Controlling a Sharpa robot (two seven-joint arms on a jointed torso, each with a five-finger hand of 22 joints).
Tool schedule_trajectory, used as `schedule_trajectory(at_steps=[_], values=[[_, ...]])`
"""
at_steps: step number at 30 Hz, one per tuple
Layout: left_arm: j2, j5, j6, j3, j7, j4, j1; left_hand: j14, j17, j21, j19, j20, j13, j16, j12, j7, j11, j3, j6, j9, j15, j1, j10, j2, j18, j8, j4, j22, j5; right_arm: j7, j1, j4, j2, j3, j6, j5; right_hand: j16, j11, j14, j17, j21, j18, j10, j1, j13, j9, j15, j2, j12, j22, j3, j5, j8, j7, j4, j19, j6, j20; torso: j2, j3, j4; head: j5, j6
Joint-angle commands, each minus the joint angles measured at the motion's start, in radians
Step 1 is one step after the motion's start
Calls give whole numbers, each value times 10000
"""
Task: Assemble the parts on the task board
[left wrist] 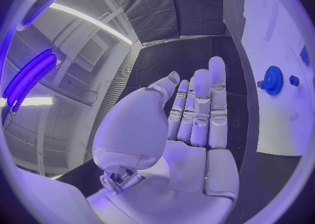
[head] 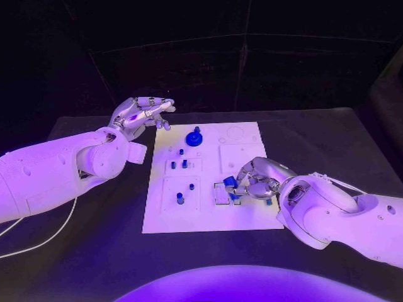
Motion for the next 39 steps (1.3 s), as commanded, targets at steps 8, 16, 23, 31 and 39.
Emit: schedule_trajectory(at_steps=[8, 16, 23, 31, 39], values=[[22, 28, 163, 8, 27, 46, 19, -78, -9, -44, 25, 37, 11, -9, 67, 5, 13, -31, -46, -7, 6, 82, -56, 21, 134, 44, -10, -10, -18, -385, 20, -505, 560, 7, 763, 927, 7, -32, 579, -15, 12, -175, 129, -526, -23, 210, -83, 270, -151, 1297, -288, -155, -49, -187, 14, 38, 337, -32, 5, -7, 7, 36, -16], [50, 28, 184, 8, 13, 33, 20, -78, -9, -44, 25, 37, 11, -9, 67, 5, 13, -31, -46, -7, 6, 82, -56, 21, 134, 44, -10, -10, -18, -833, 22, -767, 853, 7, 859, 819, 3, -98, 583, 8, 16, -178, 218, -751, 61, 290, -138, 320, -192, 1312, -518, -492, -47, -266, 11, 48, 556, -81, 11, -4, -20, 87, -37], [71, 28, 193, 7, 7, 20, 21, -78, -9, -44, 25, 37, 11, -9, 67, 5, 13, -31, -46, -7, 6, 82, -56, 21, 134, 44, -10, -10, -18, -1013, 23, -970, 1031, 7, 517, 593, -138, -67, 521, -254, -96, -139, -54, -1041, -418, 337, -123, 236, -803, 1161, -878, -1562, -175, -227, 13, -80, 477, -88, 3, -4, -7, 102, -52], [74, 28, 192, 7, 2, -1, 21, -83, -26, -58, 32, 36, 12, -3, 85, 6, 15, -44, -47, -7, 5, 83, -66, 24, 134, 51, -11, -22, -18, -954, 24, -1026, 1058, 7, 223, 420, -371, 91, 465, -544, -363, -50, -569, -2248, -1269, 437, 25, -728, -1941, 837, -589, -3640, -401, -61, 4, -342, 120, 41, 4, 11, -35, 130, -64], [74, 28, 200, 6, -2, -8, 20, -83, -26, -58, 32, 36, 12, -3, 85, 6, 15, -44, -47, -7, 5, 83, -66, 24, 134, 51, -11, -22, -18, -391, 22, -765, 860, 7, 523, 307, -401, 88, 475, -531, -389, -48, -544, -1464, -1235, 517, 12, -744, -2001, 824, -54, -3166, -405, -59, -133, -344, 105, 53, 3, 20, -29, 120, -97]])
